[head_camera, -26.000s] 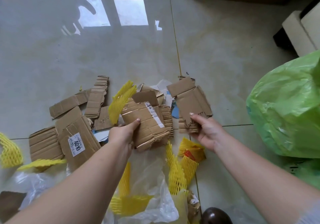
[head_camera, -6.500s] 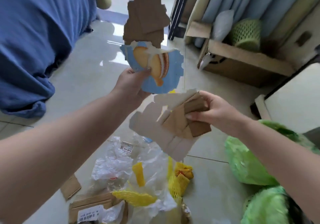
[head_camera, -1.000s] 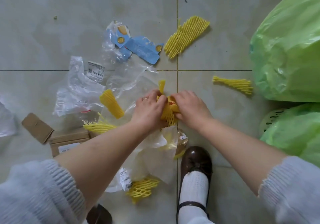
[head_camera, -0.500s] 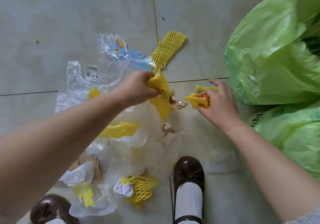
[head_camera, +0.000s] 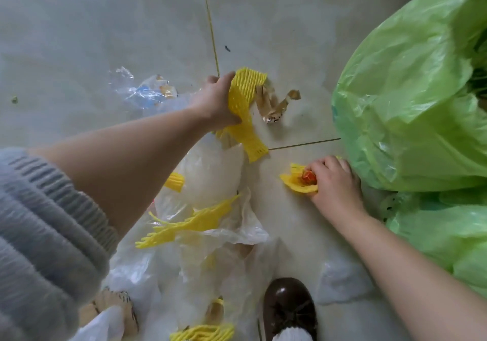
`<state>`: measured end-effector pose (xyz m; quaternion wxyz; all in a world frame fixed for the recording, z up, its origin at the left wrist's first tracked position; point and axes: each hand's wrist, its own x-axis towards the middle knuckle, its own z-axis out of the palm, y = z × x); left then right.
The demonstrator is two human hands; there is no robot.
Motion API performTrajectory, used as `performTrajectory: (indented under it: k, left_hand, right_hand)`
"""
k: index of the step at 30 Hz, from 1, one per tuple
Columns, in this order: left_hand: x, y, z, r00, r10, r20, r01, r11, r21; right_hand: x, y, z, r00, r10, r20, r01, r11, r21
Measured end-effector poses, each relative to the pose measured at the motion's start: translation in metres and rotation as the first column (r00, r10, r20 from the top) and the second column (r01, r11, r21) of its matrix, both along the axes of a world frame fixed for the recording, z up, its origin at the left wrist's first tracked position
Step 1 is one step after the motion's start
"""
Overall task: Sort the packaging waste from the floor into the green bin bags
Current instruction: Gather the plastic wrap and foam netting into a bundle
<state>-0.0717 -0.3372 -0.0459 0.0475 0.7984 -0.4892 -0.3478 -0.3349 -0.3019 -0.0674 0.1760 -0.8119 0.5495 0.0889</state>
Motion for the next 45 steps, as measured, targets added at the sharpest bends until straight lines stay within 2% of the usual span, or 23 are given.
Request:
performTrajectory:
  k: [4,7,10,12,14,20,24,30,35,38,45]
  left_hand:
    - [-0.005,-0.002,-0.011,0.997,0.017,0.071,-0.015,1.0,-0.026]
    - [-0.006,0.0,-0.012,0.999,0.034,0.038,-0.031,0.997,-0.068]
    - [-0.004,0.004,-0.005,0.983,0.14,-0.119,-0.153,0.983,-0.103]
    - [0.0,0.009,0.004,0.923,0.249,-0.294,-0.292,0.95,-0.113]
    - [0.003,0.017,0.015,0.865,0.293,-0.407,-0.373,0.919,-0.13]
    - [0.003,0.048,0.075,0.84,0.267,-0.473,-0.419,0.873,-0.25]
    - [-0.004,0.072,0.141,0.828,0.225,-0.514,-0.433,0.839,-0.33]
    - [-0.034,0.085,0.256,0.829,0.07,-0.555,-0.402,0.766,-0.502]
    - [-0.079,0.069,0.334,0.829,-0.046,-0.558,-0.372,0.699,-0.611]
    - [-0.115,0.053,0.373,0.809,-0.119,-0.576,-0.368,0.661,-0.654]
    - [-0.205,0.008,0.44,0.726,-0.274,-0.631,-0.372,0.615,-0.695]
  right_hand:
    - [0.004,0.006,-0.009,0.999,0.034,0.019,-0.033,0.998,-0.061]
    - [0.006,0.008,-0.012,0.999,0.038,0.021,-0.036,0.997,-0.072]
    - [0.006,0.007,-0.01,0.998,0.029,0.057,-0.027,0.999,-0.04]
    - [0.005,0.007,-0.007,0.995,-0.002,0.102,0.004,1.0,-0.012]
    - [0.004,0.009,-0.004,0.986,-0.055,0.156,0.053,0.998,0.016]
    - [0.01,0.026,0.03,0.919,-0.172,0.355,0.166,0.985,0.048]
    - [0.014,0.04,0.078,0.812,-0.234,0.534,0.224,0.971,0.085]
    - [0.004,0.046,0.186,0.678,-0.134,0.723,0.217,0.976,-0.023]
    - [-0.038,0.026,0.279,0.61,-0.075,0.789,0.243,0.965,-0.096]
    - [-0.075,0.008,0.329,0.617,-0.061,0.785,0.321,0.93,-0.18]
    - [-0.148,-0.018,0.405,0.572,-0.061,0.818,0.466,0.845,-0.263]
